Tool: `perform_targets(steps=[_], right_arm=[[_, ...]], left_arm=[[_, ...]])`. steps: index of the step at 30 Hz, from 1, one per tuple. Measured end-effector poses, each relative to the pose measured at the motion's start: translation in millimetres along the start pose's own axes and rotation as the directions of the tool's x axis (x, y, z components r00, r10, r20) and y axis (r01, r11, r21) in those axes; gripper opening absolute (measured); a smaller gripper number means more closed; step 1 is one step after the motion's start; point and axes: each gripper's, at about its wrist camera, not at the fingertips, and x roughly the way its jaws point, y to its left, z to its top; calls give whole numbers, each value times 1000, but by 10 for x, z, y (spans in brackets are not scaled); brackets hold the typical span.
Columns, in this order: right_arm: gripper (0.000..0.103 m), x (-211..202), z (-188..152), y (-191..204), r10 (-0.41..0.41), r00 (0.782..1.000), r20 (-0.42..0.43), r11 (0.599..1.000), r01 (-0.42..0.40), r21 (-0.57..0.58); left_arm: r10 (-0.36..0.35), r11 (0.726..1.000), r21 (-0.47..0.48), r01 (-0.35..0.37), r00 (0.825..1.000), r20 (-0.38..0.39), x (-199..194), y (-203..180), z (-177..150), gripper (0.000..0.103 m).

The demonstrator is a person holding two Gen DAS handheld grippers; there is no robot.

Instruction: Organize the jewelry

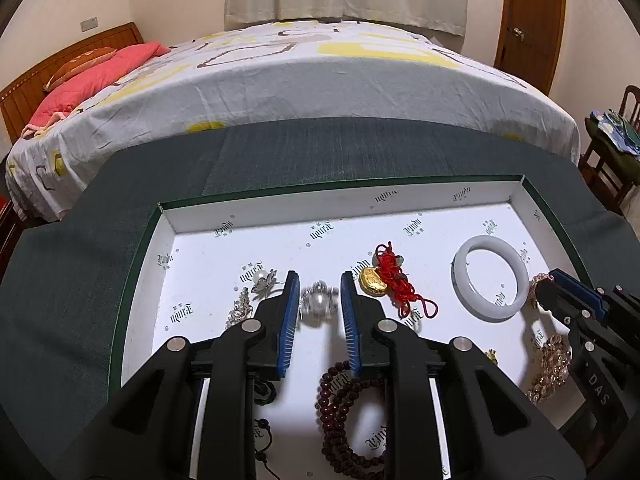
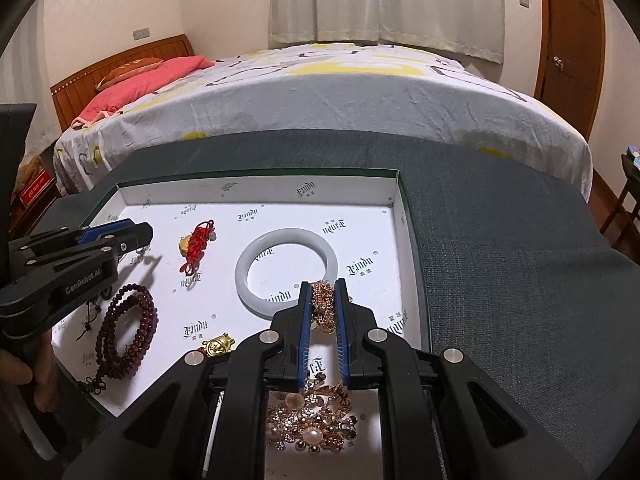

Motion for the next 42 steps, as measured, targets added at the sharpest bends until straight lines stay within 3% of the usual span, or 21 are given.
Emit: perform_targets(steps=[5,7,8,12,20,27,42], right_arm=[[17,-5,2,-5,-1,1000,3,1000,1,4],[49,-31,-4,-7,-2,1000,17,1000,2,11],[55,-48,-7,-5,-5,1000,26,1000,4,13],[57,-109,2,0,-8,999,36,1000,7,16],[73,-430,-30,82,-26,996,84,999,24,23],[76,-808,-196,182,-32,995,93,999,30,26],[79,-1892,-682,378,-56,988,145,998,54,17]], left_arm=[[8,1000,-5,-8,1000,19,-45,3,1,48],[11,1000,-4,-11,1000,25,-60,1,1,54],[12,1000,-4,-12,1000,27,-68,1,-1,57],[23,1000,-13,-23,999,42,-124,17,-25,74],[41,999,-9,-40,994,101,-509,51,-123,87],[69,998,7,-70,989,130,-975,110,-411,90],[116,991,-82,-102,975,191,-2260,449,-1005,91]])
